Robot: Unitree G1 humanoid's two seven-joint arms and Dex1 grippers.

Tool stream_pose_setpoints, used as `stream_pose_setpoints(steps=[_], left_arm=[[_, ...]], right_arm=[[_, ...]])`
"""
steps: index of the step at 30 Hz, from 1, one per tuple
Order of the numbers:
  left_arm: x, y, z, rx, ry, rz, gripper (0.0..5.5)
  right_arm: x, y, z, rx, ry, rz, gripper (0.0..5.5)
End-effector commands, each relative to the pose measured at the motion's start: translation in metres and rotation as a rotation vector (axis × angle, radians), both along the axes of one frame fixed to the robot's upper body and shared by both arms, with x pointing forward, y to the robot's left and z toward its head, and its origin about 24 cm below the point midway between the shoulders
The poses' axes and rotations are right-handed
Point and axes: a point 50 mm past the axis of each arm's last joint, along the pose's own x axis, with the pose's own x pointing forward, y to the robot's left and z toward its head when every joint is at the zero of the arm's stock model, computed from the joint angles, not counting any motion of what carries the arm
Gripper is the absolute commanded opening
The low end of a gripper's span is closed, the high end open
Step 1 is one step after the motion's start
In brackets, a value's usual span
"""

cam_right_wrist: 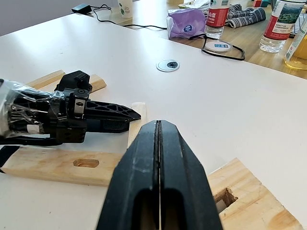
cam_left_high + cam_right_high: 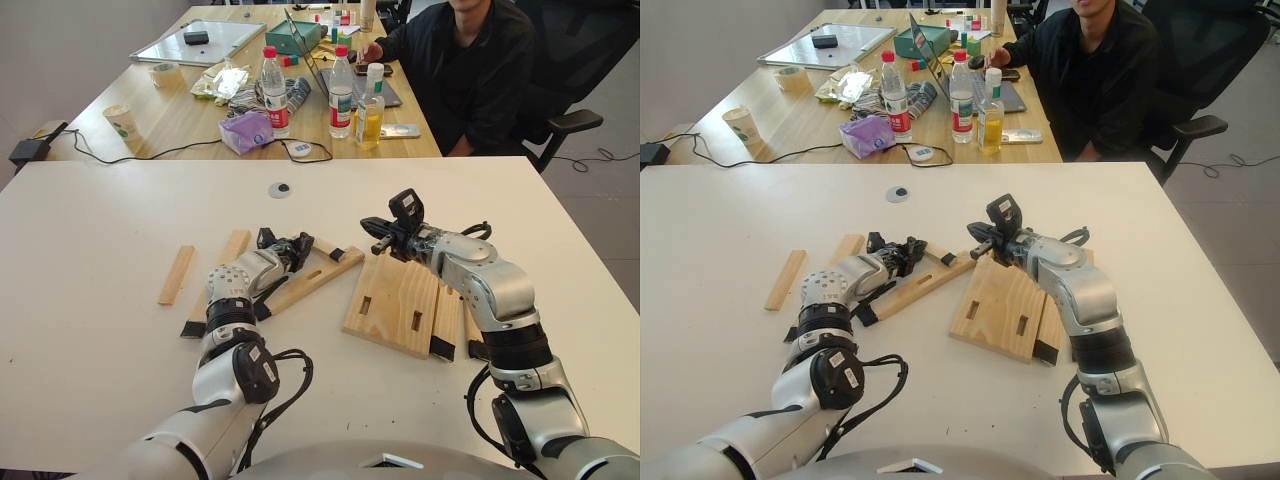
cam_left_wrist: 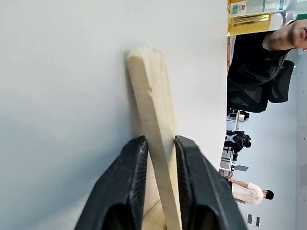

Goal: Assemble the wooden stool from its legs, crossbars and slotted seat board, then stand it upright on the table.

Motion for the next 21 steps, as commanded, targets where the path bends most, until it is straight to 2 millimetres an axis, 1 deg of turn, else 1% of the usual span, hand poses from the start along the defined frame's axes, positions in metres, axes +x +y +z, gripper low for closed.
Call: stream_pose_setpoints(steps=[1,8,13,16,18,21], left_arm=[[-0.005,0.003,-0.011,0.017,0.034,0.012,0.47],[0.008,0.007,0.006,-0.001,-0.042,0.043,0.43],[0.016,0.006,0.025,-0.021,-0.117,0.044,0.38],[0.020,0.005,0.042,-0.017,-0.185,0.025,0.38],[0.019,0.009,0.056,0.019,-0.258,0.010,0.38],[0.010,0.022,0.079,0.211,-0.453,-0.049,0.38]], right_arm=[[0.003,-0.003,0.002,-0.030,-0.005,0.016,0.00],[0.004,-0.007,-0.002,-0.029,-0.001,-0.012,0.00],[0.007,-0.005,0.000,-0.014,-0.010,-0.022,0.00],[0.006,-0.006,-0.002,-0.014,-0.010,-0.027,0.00],[0.006,-0.008,-0.003,-0.013,-0.010,-0.035,0.00],[0.007,-0.009,-0.002,-0.010,-0.016,-0.047,0.00]])
